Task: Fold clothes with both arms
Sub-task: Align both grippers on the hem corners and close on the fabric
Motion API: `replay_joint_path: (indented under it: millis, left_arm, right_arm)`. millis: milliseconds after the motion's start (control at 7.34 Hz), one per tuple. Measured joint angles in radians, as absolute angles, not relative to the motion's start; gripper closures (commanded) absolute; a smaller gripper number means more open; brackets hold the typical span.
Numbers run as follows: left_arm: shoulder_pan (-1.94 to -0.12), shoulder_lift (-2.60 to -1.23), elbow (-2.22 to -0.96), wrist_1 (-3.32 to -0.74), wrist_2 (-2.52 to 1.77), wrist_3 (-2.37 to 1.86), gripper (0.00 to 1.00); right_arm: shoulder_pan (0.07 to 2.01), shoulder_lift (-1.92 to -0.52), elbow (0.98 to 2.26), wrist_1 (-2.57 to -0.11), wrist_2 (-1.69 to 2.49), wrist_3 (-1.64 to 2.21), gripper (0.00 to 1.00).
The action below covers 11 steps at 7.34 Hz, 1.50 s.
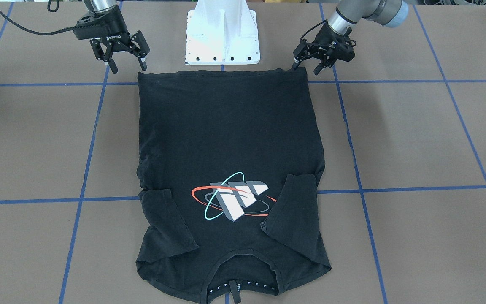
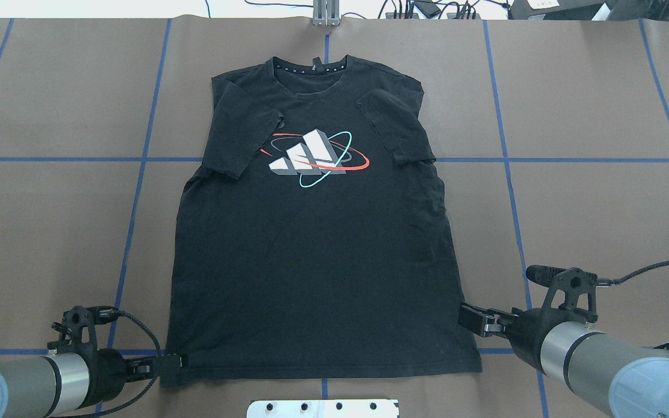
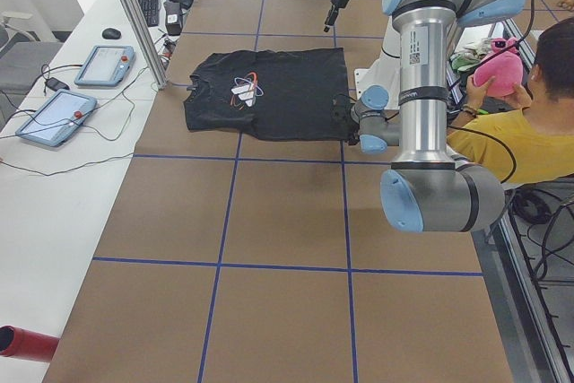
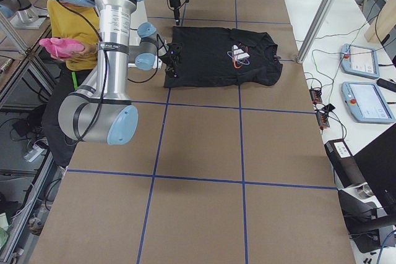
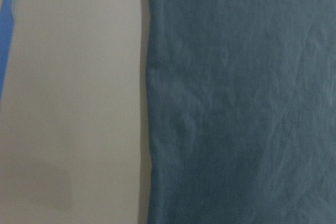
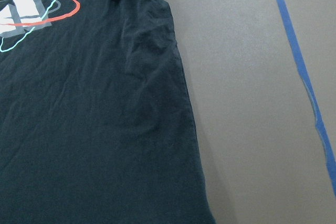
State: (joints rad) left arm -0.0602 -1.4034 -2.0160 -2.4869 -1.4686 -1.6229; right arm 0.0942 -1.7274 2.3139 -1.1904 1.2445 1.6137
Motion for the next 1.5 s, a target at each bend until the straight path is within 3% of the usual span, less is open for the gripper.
replay_joint_path:
  millis: [136,818,1090,1499]
  left_arm:
    - [-0.041,-1.403,-2.014,-2.486,-1.451,-1.634,0.35]
    - [-0.020,-1.402,-2.003,-2.485,-1.436,-1.641,0.37]
    - [-0.016,-1.403,-2.000,-2.485,-1.437,-1.641,0.56]
    - [-0.012,-1.404,-1.999,-2.485,-1.437,-1.641,0.99]
  right_arm:
    - [0.094,-1.727,2.315,-1.190,1.244,1.614,0.00]
    - [0.090,-1.726,2.326,-1.190,1.244,1.614,0.00]
    - [0.088,-1.726,2.327,-1.190,1.243,1.614,0.00]
    - [0.089,-1.727,2.329,-1.190,1.243,1.614,0.00]
